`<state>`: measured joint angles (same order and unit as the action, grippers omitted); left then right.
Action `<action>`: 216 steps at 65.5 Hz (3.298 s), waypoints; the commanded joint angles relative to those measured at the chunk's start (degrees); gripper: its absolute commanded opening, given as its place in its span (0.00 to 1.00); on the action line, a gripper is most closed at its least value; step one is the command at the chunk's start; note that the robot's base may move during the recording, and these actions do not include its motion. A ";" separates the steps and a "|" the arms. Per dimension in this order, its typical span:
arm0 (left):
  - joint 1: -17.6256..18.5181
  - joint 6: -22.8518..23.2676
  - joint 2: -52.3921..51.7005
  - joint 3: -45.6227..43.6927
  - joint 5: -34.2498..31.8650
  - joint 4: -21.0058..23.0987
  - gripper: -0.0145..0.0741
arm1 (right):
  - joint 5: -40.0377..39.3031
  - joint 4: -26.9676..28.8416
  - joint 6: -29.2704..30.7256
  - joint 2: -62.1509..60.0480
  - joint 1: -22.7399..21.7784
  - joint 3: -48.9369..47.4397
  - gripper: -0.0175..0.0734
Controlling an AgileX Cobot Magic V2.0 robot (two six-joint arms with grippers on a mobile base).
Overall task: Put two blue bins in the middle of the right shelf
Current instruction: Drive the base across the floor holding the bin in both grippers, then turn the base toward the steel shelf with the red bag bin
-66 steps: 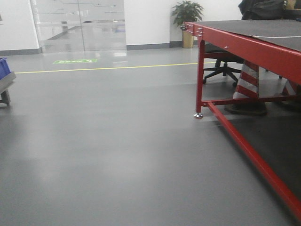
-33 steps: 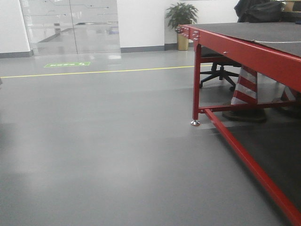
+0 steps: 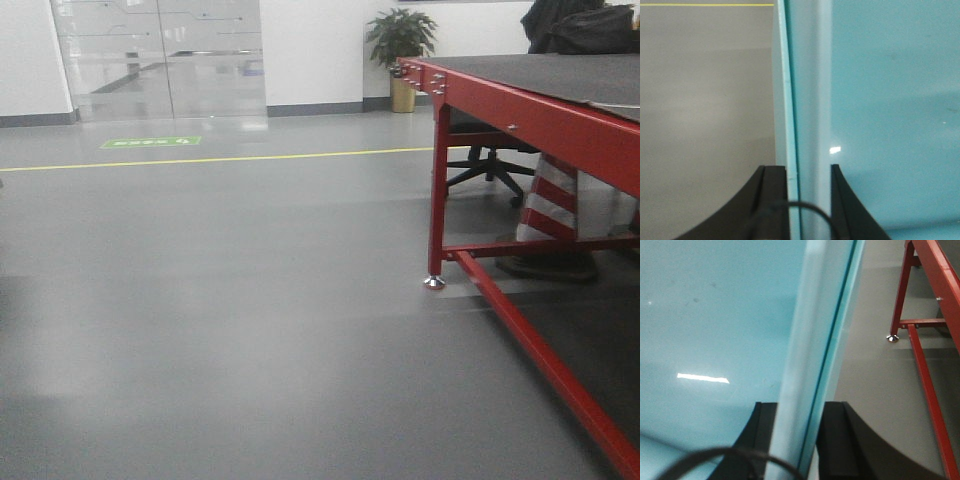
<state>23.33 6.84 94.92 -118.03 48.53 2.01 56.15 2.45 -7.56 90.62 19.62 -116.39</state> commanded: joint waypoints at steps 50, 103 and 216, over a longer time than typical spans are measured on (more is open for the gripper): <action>0.41 -0.41 -0.57 -0.93 -5.88 2.48 0.04 | -4.30 2.62 1.40 -1.06 0.40 -0.82 0.02; 0.41 -0.41 -0.31 -0.93 -5.98 2.48 0.04 | -4.30 2.62 1.40 -1.06 0.40 -0.82 0.02; 0.41 -0.41 -0.32 -0.93 -6.09 2.48 0.04 | -4.30 2.62 1.40 -1.06 0.40 -0.82 0.02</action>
<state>23.33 6.72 95.40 -118.03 48.53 2.23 56.15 2.33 -7.56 90.71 19.59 -116.39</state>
